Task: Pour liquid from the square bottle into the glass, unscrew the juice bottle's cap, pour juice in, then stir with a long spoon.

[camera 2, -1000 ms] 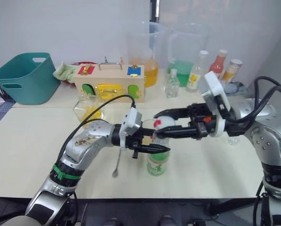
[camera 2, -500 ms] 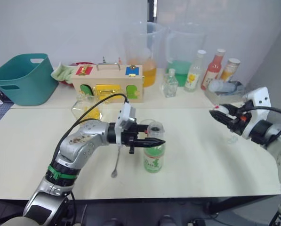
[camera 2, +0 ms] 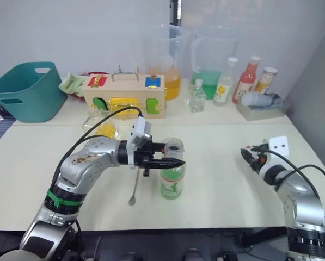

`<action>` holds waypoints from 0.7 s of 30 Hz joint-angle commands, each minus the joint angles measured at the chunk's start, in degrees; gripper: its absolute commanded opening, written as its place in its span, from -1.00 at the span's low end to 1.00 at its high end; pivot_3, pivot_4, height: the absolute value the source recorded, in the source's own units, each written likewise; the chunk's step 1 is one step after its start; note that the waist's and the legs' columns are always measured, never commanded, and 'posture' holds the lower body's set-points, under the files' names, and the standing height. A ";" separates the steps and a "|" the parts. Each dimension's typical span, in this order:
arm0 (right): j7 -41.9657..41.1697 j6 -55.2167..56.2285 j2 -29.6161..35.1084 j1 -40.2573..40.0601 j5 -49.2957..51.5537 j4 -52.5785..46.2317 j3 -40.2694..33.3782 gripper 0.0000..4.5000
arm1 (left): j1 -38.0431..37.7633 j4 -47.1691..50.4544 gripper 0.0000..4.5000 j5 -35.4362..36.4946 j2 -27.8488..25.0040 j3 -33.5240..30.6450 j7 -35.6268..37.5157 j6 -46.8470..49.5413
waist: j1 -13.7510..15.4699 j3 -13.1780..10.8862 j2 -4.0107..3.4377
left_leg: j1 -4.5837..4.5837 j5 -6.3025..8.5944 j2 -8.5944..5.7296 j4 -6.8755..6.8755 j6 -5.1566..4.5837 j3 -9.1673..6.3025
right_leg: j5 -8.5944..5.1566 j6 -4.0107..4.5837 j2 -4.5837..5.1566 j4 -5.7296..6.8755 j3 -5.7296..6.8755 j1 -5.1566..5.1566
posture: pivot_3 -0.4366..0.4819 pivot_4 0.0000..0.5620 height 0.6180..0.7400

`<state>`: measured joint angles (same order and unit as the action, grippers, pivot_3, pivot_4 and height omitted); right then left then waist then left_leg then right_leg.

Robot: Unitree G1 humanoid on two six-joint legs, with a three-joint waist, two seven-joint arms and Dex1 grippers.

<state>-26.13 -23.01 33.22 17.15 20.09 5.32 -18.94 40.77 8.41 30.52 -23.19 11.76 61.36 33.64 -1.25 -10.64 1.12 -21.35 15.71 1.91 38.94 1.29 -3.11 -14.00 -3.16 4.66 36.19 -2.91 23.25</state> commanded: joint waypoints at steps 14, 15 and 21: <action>1.79 7.77 -4.07 0.24 -2.84 10.58 0.94 0.29 | -0.03 2.23 -0.32 0.73 -2.36 -2.97 0.03 -1.05 | 0.02 -0.02 -0.15 | 0.06 0.00 -0.02 -0.02 0.00 0.11 | 0.00 0.00 -0.02 0.01 -0.19 0.00 | -0.05 -0.47 1.00; 1.31 7.30 -3.73 0.11 -2.37 9.15 0.85 0.43 | 0.01 2.21 -0.32 0.78 -2.44 -2.90 0.19 -1.02 | 0.03 -0.02 -0.15 | 0.06 0.00 -0.02 -0.02 0.01 0.11 | 0.00 0.00 -0.02 0.01 -0.19 0.00 | -0.05 -0.47 1.00; -3.16 2.19 -0.14 -0.60 0.96 -2.90 0.81 0.98 | -0.26 2.48 -0.32 0.85 -3.03 -2.80 0.94 -0.91 | 0.00 -0.02 -0.19 | 0.06 0.00 -0.02 -0.03 0.00 0.12 | 0.00 0.00 -0.03 0.02 -0.24 0.01 | -0.05 -0.47 1.00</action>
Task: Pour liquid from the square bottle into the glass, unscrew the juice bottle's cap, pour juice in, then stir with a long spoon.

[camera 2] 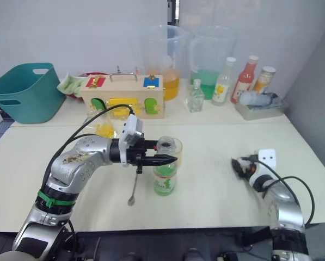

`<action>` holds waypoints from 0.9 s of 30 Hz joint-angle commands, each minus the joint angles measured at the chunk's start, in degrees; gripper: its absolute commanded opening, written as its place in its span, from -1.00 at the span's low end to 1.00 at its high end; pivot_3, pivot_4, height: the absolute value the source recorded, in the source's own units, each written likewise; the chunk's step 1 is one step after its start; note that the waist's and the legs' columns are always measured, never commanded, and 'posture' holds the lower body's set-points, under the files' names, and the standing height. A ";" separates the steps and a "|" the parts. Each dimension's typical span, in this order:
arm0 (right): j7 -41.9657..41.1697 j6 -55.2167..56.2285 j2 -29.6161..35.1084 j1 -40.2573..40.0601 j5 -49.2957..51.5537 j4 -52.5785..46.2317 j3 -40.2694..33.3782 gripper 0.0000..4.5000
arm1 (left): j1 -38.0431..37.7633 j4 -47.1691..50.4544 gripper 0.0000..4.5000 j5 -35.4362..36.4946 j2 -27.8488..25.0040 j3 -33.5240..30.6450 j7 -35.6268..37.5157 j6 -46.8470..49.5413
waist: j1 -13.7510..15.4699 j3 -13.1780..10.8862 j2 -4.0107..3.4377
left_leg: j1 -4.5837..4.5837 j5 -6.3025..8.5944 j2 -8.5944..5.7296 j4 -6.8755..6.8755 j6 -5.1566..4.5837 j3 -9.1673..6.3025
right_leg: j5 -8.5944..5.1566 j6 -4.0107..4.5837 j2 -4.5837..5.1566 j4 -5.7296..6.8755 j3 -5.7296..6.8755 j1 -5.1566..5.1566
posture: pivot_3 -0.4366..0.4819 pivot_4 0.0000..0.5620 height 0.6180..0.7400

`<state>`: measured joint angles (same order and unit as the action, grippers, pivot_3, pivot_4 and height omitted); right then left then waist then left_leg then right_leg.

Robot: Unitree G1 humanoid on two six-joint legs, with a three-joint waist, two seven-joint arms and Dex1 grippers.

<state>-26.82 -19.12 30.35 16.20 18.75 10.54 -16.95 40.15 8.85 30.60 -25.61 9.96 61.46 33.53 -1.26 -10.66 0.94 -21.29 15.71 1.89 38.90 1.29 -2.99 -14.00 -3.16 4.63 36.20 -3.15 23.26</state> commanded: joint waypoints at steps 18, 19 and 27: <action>-26.78 -24.50 24.50 2.82 29.39 -35.82 -5.26 0.98 | -4.98 5.56 -0.32 4.95 -7.72 -8.02 2.76 -0.34 | 0.16 -0.03 -0.02 | -0.02 0.01 0.07 0.01 -0.01 -0.05 | -0.01 0.00 -0.16 -0.04 -0.11 0.00 | -0.05 -0.47 1.00; -26.97 -25.23 24.91 2.72 30.52 -36.44 -5.51 0.98 | -5.21 5.68 -0.32 5.16 -8.02 -8.40 2.69 -0.29 | 0.22 -0.03 -0.01 | -0.02 0.01 0.07 0.01 -0.01 -0.05 | -0.01 0.00 -0.15 -0.04 -0.11 0.00 | -0.05 -0.47 1.00; -28.95 -31.57 28.70 -5.53 39.65 -41.76 -14.36 0.98 | -6.87 6.74 -0.32 6.60 -13.40 -13.30 2.17 1.27 | 0.67 -0.06 0.04 | -0.09 0.01 0.06 0.03 -0.01 -0.07 | -0.01 -0.01 -0.15 -0.08 -0.12 0.00 | -0.05 -0.47 1.00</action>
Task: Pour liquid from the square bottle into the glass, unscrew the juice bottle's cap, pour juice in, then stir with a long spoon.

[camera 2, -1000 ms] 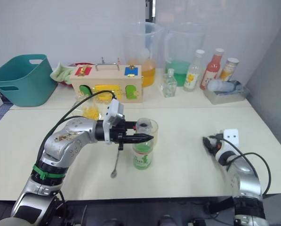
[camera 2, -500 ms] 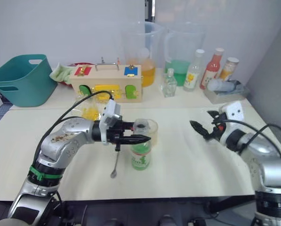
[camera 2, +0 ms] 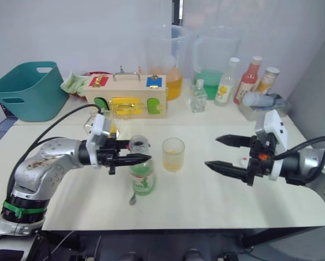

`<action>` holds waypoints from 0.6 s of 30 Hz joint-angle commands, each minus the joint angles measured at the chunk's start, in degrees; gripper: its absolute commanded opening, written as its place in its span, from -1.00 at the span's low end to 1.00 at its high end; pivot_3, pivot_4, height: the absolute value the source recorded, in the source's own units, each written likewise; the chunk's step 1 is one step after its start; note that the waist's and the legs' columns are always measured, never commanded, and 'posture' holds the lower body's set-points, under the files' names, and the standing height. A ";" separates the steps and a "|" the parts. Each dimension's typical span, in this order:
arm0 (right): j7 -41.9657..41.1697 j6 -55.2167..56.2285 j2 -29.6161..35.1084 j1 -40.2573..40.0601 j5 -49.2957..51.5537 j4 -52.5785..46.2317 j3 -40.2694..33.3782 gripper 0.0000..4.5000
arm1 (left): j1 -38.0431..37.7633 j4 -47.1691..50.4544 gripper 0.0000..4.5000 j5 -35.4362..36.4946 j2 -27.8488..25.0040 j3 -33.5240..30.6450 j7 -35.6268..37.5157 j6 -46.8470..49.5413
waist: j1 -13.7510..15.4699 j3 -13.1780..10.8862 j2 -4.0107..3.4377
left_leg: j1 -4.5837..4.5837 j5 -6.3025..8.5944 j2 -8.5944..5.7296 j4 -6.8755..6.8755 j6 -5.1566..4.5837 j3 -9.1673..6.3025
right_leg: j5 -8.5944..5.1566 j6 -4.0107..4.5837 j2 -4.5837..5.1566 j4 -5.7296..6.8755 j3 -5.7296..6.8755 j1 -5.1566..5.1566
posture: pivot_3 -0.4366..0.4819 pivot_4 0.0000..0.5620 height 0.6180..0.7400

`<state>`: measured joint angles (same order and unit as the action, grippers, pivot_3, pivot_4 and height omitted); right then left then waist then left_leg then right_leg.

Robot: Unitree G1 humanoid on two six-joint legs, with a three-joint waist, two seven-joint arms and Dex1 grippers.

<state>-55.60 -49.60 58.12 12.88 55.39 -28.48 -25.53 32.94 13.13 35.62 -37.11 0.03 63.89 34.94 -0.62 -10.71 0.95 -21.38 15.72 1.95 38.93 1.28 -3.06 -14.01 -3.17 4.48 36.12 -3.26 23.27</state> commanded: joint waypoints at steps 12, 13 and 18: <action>3.62 1.32 -2.09 -8.94 3.02 -5.34 -9.24 0.98 | 9.11 -8.23 -0.32 -2.24 -4.85 -4.51 -1.14 -2.69 | -0.06 -0.04 0.12 | 0.02 0.00 0.00 0.01 0.00 -0.02 | 0.00 0.00 -0.03 0.06 -0.02 -0.01 | -0.05 -0.47 1.00; 4.18 1.38 -2.41 -8.78 3.15 -5.58 -8.93 0.98 | 10.28 -9.43 -0.32 -2.62 -4.22 -4.29 -1.29 -3.32 | -0.07 -0.04 0.12 | 0.02 0.00 0.00 0.01 0.00 -0.02 | 0.00 0.00 -0.04 0.05 -0.02 -0.01 | -0.05 -0.47 1.00; 7.16 2.44 -4.43 -9.53 3.00 -7.82 -8.28 0.98 | 16.71 -16.54 -0.32 -10.24 -0.45 -0.23 -5.15 -8.61 | 0.14 -0.06 0.16 | -0.04 0.00 -0.02 0.02 0.00 -0.06 | 0.00 0.00 -0.03 0.00 -0.02 -0.01 | -0.05 -0.47 1.00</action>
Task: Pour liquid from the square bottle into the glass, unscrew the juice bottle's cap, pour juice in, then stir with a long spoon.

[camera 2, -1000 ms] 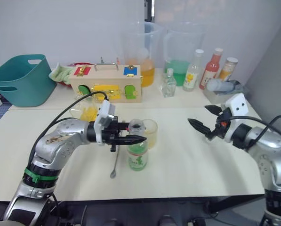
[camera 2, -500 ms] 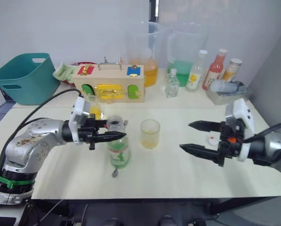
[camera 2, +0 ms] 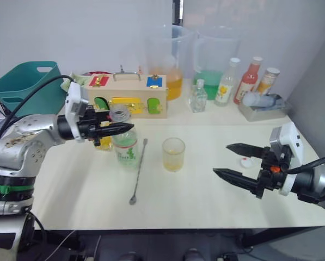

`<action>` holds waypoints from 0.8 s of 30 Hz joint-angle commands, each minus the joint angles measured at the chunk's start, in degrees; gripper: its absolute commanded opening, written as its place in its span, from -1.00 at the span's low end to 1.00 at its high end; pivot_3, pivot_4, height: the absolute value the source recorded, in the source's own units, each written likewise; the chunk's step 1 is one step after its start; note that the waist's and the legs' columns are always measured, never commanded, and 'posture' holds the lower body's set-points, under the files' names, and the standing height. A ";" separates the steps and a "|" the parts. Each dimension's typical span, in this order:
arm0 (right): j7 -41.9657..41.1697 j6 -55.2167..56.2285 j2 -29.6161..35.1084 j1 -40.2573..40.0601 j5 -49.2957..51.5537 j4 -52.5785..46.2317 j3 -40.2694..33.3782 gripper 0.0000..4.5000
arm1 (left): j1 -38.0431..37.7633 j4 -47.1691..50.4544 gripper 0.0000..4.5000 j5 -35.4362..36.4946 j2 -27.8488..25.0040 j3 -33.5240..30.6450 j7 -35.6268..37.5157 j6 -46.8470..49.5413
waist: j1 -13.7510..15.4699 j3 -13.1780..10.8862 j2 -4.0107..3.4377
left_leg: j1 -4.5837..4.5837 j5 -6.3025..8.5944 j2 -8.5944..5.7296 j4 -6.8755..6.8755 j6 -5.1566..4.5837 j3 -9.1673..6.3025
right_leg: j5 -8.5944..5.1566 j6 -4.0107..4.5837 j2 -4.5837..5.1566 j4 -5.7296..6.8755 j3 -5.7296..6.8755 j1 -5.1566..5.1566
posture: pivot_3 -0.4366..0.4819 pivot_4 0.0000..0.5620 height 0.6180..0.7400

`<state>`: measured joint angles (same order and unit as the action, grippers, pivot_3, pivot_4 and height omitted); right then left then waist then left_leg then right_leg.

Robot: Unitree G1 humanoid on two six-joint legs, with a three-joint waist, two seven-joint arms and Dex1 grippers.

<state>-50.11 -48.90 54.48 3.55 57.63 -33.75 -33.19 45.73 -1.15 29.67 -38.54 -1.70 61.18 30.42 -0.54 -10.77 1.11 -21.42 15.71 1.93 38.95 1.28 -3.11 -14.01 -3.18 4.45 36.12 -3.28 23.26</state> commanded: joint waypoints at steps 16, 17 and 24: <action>13.15 3.84 -5.13 -4.68 1.23 -9.98 -1.57 0.98 | 15.91 -26.10 -0.32 -32.11 13.75 13.42 -18.87 -39.46 | 0.28 -0.04 0.07 | -0.09 0.00 -0.06 0.03 0.00 0.00 | 0.02 -0.05 -0.01 -0.02 -0.10 0.03 | -0.05 -0.47 1.00; 13.45 3.96 -5.10 -4.78 1.32 -10.11 -1.55 0.98 | 16.03 -26.88 -0.32 -32.54 14.05 13.33 -19.03 -41.05 | 0.37 -0.04 0.07 | -0.12 0.00 -0.06 0.04 0.00 0.00 | 0.02 -0.05 -0.01 -0.03 -0.10 0.04 | -0.05 -0.47 1.00; 16.86 4.24 -5.46 -5.29 1.50 -11.75 -1.05 0.98 | 16.22 -32.52 -0.32 -40.36 16.20 14.95 -26.71 -54.22 | 0.39 -0.04 0.08 | -0.18 0.00 -0.06 0.06 0.00 0.00 | 0.04 -0.08 0.00 -0.03 -0.12 0.08 | -0.05 -0.47 1.00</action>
<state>-33.98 -46.25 49.13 -1.66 57.74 -43.47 -32.90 59.95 -34.53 -8.87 -22.27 13.44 37.48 -19.64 -0.15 -10.81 1.19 -21.60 15.71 1.87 39.01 1.28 -3.11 -13.97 -3.25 4.44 36.09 -3.40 23.34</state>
